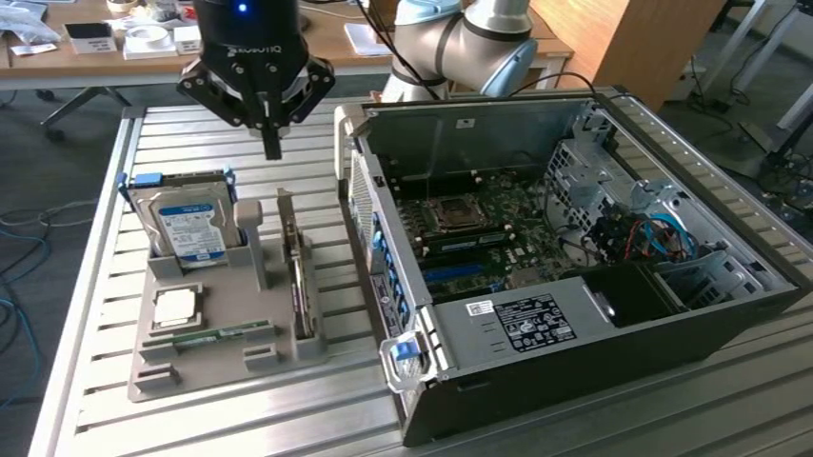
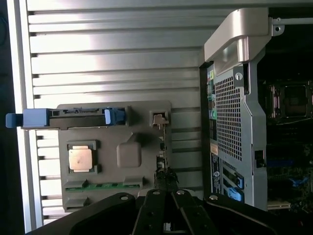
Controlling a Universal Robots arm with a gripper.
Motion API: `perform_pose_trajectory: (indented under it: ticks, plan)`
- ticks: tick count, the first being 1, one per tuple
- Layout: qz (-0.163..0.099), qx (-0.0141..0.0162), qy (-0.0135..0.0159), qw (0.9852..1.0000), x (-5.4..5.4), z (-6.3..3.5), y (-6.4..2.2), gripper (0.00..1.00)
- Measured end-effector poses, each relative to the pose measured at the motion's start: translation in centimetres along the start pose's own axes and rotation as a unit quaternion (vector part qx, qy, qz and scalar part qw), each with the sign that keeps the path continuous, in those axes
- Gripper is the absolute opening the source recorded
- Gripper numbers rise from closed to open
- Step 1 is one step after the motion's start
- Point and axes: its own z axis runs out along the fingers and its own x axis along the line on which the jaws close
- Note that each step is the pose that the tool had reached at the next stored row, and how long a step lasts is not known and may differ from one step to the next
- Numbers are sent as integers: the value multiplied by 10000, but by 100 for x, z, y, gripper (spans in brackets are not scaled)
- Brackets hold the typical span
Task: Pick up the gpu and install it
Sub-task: 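Reach for the gpu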
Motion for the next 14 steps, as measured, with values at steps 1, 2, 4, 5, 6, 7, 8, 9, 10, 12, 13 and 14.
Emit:
perform_pose_trajectory:
  ticks: [1,2,4,5,6,7,8,9,10,12,13,14]
  plan:
    - [0,0,0,10000,3,0,-12,11]
    - [0,0,0,10000,6,-1,-23,11]
    - [0,0,0,10000,12,-2,-46,11]
    - [0,0,0,10000,15,-3,-56,11]
    - [0,0,0,10000,16,-3,-64,11]
    - [0,0,-1,10000,17,-3,-67,11]
    - [0,0,0,10000,17,-3,-66,11]
    - [1,0,0,10000,17,-3,-66,11]
    - [1,0,0,10000,17,-3,-67,11]
    - [0,0,0,10000,17,-3,-67,11]
    - [0,0,0,10000,17,-3,-67,11]
    - [0,0,0,10000,17,-3,-68,11]
